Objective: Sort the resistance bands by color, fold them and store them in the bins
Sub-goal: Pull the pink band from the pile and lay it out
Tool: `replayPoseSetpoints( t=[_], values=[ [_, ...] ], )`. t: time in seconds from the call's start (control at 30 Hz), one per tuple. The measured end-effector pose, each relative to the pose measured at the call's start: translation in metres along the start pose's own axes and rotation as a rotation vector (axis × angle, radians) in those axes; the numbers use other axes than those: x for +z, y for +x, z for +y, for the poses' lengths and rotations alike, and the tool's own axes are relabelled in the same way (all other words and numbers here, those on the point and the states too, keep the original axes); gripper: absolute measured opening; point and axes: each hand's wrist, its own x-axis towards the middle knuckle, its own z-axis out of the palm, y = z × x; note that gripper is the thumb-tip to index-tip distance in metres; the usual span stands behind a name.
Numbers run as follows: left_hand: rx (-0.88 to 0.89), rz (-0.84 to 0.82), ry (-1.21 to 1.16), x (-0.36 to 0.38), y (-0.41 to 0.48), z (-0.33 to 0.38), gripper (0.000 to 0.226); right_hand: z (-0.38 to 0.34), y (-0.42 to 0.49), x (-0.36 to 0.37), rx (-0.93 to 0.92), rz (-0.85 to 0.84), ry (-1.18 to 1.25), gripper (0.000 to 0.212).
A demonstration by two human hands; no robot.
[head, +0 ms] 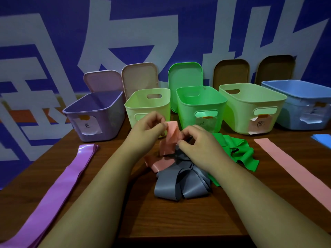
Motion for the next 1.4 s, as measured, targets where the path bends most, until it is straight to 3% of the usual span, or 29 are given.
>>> replayPoseSetpoints(
  t=[0.13, 0.37, 0.47, 0.63, 0.8, 0.93, 1.07, 1.13, 1.2, 1.27, 1.4],
  values=[
    [-0.037, 0.038, -0.14, -0.001, -0.001, 0.006, 0.013, 0.0, 0.0, 0.001, 0.023, -0.019, -0.022, 0.009],
    [-0.026, 0.028, -0.132, -0.004, -0.003, 0.009, 0.014, -0.003, 0.001, -0.003, 0.059, 0.023, 0.012, 0.014],
    [0.02, -0.008, 0.062, -0.009, -0.004, 0.006, 0.012, -0.005, -0.001, -0.005, 0.047, 0.035, 0.145, 0.013],
    [0.147, -0.088, 0.427, -0.023, -0.003, 0.008, 0.003, -0.02, -0.013, -0.013, -0.021, -0.152, 0.547, 0.006],
    [0.17, -0.308, 0.799, -0.049, 0.016, 0.039, 0.005, -0.012, -0.013, -0.013, -0.068, -0.119, 0.345, 0.011],
    [0.002, -0.487, 1.233, -0.064, 0.028, 0.076, 0.025, -0.012, -0.012, -0.013, -0.129, -0.033, 0.062, 0.006],
    [-0.166, -0.457, 1.489, -0.065, 0.04, 0.096, 0.055, -0.01, -0.01, -0.014, -0.093, -0.018, -0.099, 0.015],
    [-0.265, -0.434, 1.492, -0.062, 0.041, 0.101, 0.053, -0.009, -0.011, -0.014, -0.084, -0.024, -0.094, 0.018],
    [-0.507, -0.472, 1.349, -0.054, 0.038, 0.103, 0.04, -0.011, -0.011, -0.014, -0.089, -0.01, -0.077, 0.018],
    [-0.714, -0.546, 1.179, -0.042, 0.035, 0.103, 0.044, -0.013, -0.012, -0.014, -0.094, -0.001, -0.054, 0.017],
    [-0.665, -0.594, 1.218, -0.038, 0.031, 0.097, 0.051, -0.013, -0.013, -0.012, -0.107, -0.038, -0.034, 0.011]
  ],
)
